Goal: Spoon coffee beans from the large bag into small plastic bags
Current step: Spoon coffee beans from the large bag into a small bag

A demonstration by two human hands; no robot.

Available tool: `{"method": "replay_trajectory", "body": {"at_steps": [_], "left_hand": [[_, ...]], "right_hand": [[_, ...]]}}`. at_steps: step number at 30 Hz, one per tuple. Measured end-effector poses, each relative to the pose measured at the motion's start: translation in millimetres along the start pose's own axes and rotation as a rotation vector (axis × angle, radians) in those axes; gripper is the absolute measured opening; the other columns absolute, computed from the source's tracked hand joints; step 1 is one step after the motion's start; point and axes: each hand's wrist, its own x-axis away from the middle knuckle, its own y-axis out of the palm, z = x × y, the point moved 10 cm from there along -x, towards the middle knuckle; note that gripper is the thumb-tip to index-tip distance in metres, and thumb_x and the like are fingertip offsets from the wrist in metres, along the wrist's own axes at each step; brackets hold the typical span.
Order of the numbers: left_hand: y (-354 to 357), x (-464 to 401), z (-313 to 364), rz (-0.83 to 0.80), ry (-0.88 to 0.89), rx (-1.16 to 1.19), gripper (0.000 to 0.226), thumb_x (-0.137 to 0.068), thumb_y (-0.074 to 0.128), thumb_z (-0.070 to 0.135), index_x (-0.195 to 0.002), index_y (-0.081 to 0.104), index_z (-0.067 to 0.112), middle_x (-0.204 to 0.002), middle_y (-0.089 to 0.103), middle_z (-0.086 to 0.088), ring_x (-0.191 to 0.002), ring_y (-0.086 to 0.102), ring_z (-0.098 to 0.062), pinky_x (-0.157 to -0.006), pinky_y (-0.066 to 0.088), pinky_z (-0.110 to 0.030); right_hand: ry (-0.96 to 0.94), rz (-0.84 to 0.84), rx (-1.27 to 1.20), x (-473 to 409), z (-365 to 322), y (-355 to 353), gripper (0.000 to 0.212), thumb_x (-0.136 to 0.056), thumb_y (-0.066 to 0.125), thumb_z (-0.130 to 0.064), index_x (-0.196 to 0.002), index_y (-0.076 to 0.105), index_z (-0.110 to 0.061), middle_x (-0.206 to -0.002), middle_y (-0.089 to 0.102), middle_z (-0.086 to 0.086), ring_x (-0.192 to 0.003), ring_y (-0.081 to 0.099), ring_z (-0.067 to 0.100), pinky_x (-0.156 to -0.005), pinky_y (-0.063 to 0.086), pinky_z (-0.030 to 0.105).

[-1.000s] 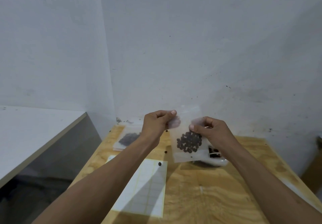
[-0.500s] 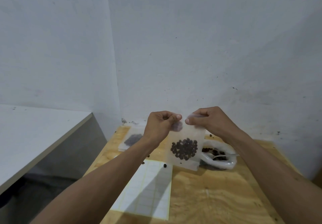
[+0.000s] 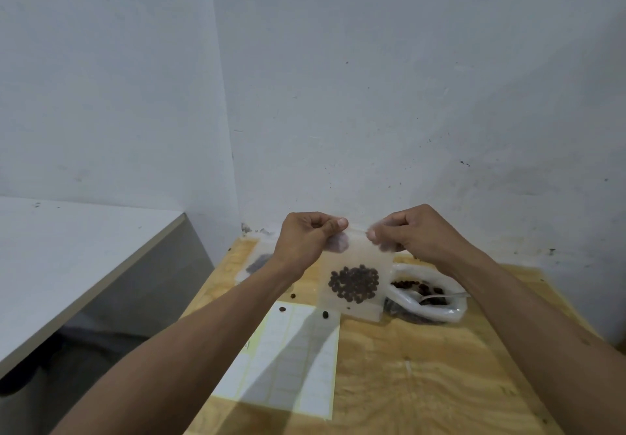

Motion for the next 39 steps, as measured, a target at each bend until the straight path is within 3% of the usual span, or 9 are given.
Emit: {"method": "replay_trajectory", "body": {"at_steps": [9,11,15,17,22,26,29,35,39], "left_hand": [[-2,-4,8,0.029,0.002,0.017,0.02,-0.088,0.076,0.016,-0.095,0.077,-0.002,-0.078,0.076,-0.018,-0.066,0.074,-0.023,-0.073,0.063,-0.035],[-6,-5,9,0.052,-0.012,0.048,0.019,-0.088,0.076,0.015,-0.094,0.077,-0.003,-0.078,0.076,-0.018,-0.066,0.073,-0.022,-0.072,0.063,-0.032],[-31,-13,10,0.123,-0.056,0.139,0.017,-0.087,0.078,0.015,-0.092,0.077,0.0,-0.074,0.073,-0.009,-0.069,0.069,-0.019,-0.073,0.062,-0.029],[-42,-16,7,0.134,-0.104,0.14,0.027,-0.087,0.078,0.02,-0.102,0.075,-0.002,-0.072,0.071,-0.003,-0.069,0.066,-0.016,-0.07,0.061,-0.025],[-43,1,-37,-0.095,-0.456,-0.128,0.083,-0.051,0.096,0.051,-0.113,0.071,0.002,-0.115,0.068,-0.022,-0.103,0.067,-0.03,-0.091,0.054,-0.038],[-71,3,-33,0.042,-0.361,-0.146,0.023,-0.072,0.087,0.001,-0.081,0.066,0.004,-0.087,0.073,-0.018,-0.076,0.07,-0.024,-0.072,0.059,-0.03],[-94,0,-29,0.116,-0.328,-0.172,0.022,-0.075,0.082,-0.007,-0.088,0.068,0.002,-0.083,0.071,-0.016,-0.071,0.071,-0.021,-0.072,0.06,-0.031],[-127,-7,-38,0.209,-0.324,-0.203,0.005,-0.077,0.077,-0.005,-0.077,0.073,-0.003,-0.061,0.066,-0.009,-0.05,0.063,-0.014,-0.049,0.049,-0.019],[-147,-21,-70,0.191,-0.343,-0.462,0.031,-0.083,0.078,0.012,-0.062,0.055,0.007,-0.057,0.045,-0.005,-0.052,0.042,-0.017,-0.051,0.032,-0.026]], "right_hand": [[0.042,0.233,0.008,-3,7,-22,0.043,-0.06,0.093,-0.048,-0.069,0.076,-0.009,-0.061,0.07,-0.001,-0.043,0.054,0.0,-0.049,0.039,0.018],[0.039,0.231,-0.053,-3,10,-21,0.048,-0.065,0.089,-0.05,-0.076,0.075,-0.005,-0.067,0.071,0.0,-0.057,0.062,0.005,-0.049,0.042,0.016],[0.112,-0.085,-0.223,5,24,19,0.046,-0.075,0.084,-0.042,-0.109,0.071,-0.015,-0.104,0.078,-0.002,-0.097,0.074,0.012,-0.083,0.058,0.025],[0.175,-0.24,-0.272,13,34,51,0.035,-0.083,0.082,-0.021,-0.115,0.069,-0.013,-0.107,0.078,0.004,-0.097,0.075,0.017,-0.083,0.058,0.031],[0.352,-0.127,-0.515,1,51,84,0.025,-0.084,0.077,0.0,-0.107,0.073,0.008,-0.099,0.079,0.016,-0.097,0.075,0.027,-0.096,0.058,0.042],[0.357,-0.051,-0.423,-13,43,98,0.02,-0.085,0.077,-0.004,-0.1,0.073,0.009,-0.087,0.078,0.015,-0.065,0.072,0.016,-0.061,0.059,0.026],[0.308,-0.005,-0.345,-30,36,111,0.028,-0.088,0.077,-0.017,-0.093,0.073,0.011,-0.09,0.076,0.023,-0.065,0.067,0.02,-0.061,0.055,0.026],[0.332,-0.03,-0.203,-56,27,148,0.021,-0.087,0.071,-0.022,-0.074,0.062,-0.009,-0.055,0.054,0.007,-0.048,0.049,0.02,-0.048,0.039,0.025],[0.32,-0.014,-0.1,-69,32,169,0.024,-0.089,0.073,-0.021,-0.074,0.064,-0.004,-0.06,0.059,0.011,-0.053,0.056,0.023,-0.05,0.043,0.025]]}}
